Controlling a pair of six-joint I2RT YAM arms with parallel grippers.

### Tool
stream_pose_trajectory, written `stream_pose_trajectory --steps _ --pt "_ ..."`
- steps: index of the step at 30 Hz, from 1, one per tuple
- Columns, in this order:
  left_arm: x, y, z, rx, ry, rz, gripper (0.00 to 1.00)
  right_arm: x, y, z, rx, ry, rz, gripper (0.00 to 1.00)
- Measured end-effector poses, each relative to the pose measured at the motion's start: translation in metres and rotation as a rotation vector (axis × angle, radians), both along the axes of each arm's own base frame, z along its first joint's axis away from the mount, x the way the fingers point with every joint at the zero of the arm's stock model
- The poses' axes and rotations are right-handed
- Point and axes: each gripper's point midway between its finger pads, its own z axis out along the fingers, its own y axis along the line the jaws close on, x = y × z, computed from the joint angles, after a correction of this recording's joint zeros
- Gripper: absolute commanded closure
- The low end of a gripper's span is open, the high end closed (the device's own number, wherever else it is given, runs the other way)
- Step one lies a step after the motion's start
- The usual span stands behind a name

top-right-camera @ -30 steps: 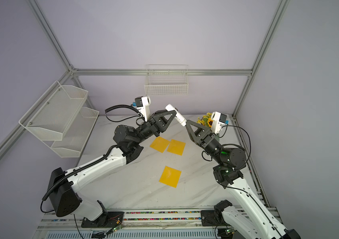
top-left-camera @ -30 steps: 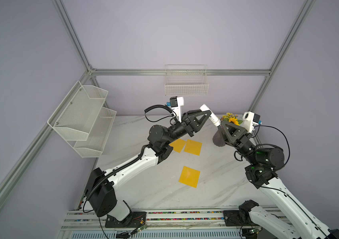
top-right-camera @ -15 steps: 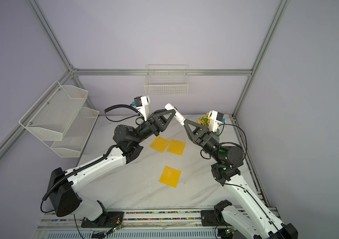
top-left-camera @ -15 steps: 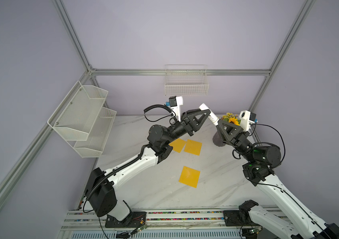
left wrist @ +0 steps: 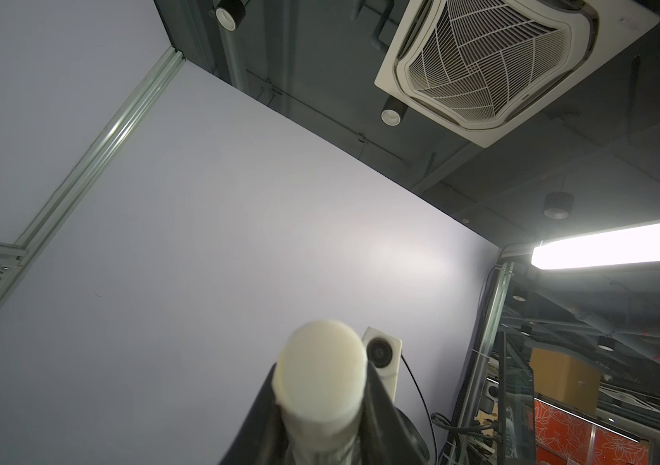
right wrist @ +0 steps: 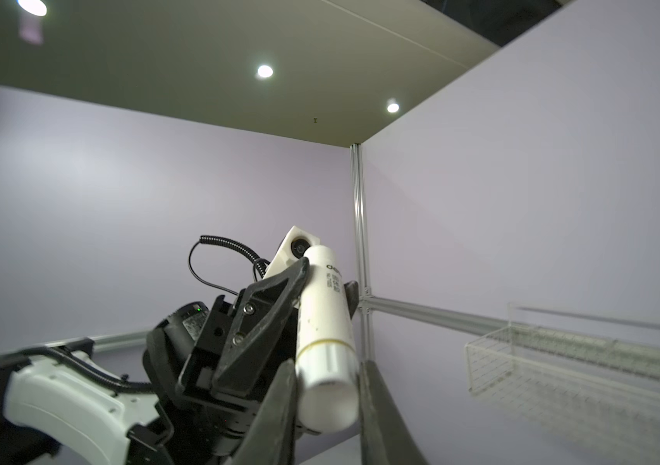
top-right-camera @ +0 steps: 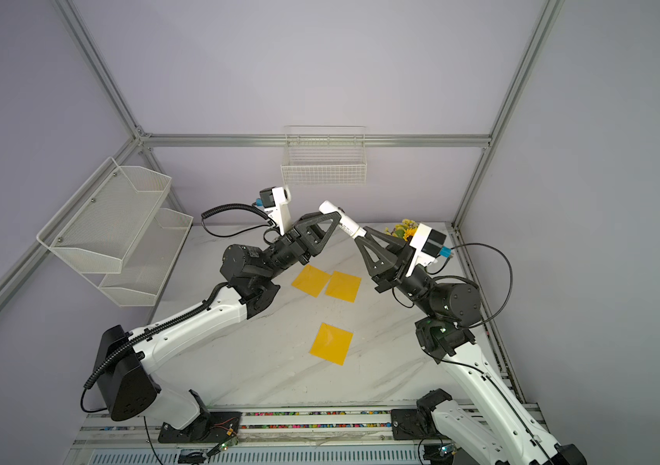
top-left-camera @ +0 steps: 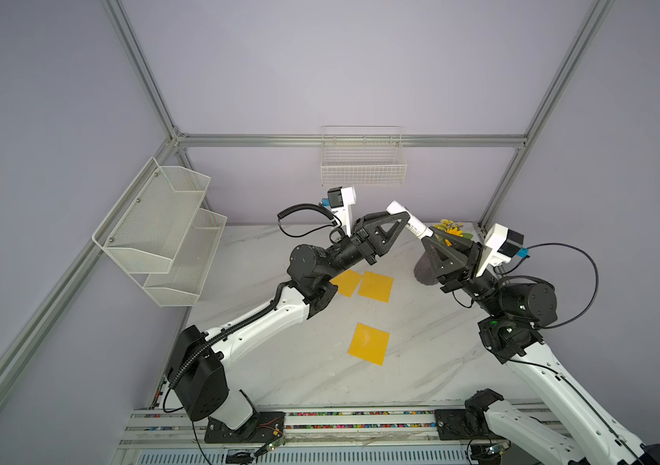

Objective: Seal the envelope with a glue stick
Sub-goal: Screw the glue stick.

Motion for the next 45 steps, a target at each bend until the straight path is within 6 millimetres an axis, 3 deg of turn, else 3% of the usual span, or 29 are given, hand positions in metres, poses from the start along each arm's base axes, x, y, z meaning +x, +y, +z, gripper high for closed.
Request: stream_pose_trajectory --steps 5,8,10,15,20,25,30,34,45 --pt "-0.005 0.0 0.002 -0.003 -0.022 -0.018 1.0 -0.009 0.004 -0.003 -0.171 -0.368 -0.194 0.75" --pt "-0.008 0.0 0.002 -0.003 -0.032 -0.024 1.0 -0.011 0.004 -0.002 -0.217 -0.436 -0.244 0.58" --pt "-0.005 0.0 0.0 0.002 -0.023 -0.018 1.0 -0.012 0.003 0.002 -0.214 -0.43 -0.248 0.52" --pt "0.003 -0.003 -0.006 0.024 0.003 -0.009 1.0 -0.018 -0.012 0.02 -0.087 -0.256 -0.193 0.5" --pt "0.005 -0.004 -0.008 0.03 0.012 -0.005 1.0 -0.012 -0.024 0.028 0.159 0.134 0.021 0.48" --pt "0.006 -0.004 -0.007 0.028 0.013 -0.002 1.0 0.011 -0.02 0.013 0.372 0.575 0.267 0.48" --pt "0.006 -0.004 -0.007 0.027 0.013 -0.001 1.0 0.029 -0.006 -0.011 0.489 0.868 0.45 0.53" --pt "0.01 -0.002 -0.009 0.032 0.019 0.011 1.0 0.028 -0.002 -0.017 0.55 0.965 0.558 0.56" --pt "0.011 -0.001 -0.007 0.024 0.02 0.015 1.0 0.024 0.003 -0.014 0.578 1.016 0.678 0.62"
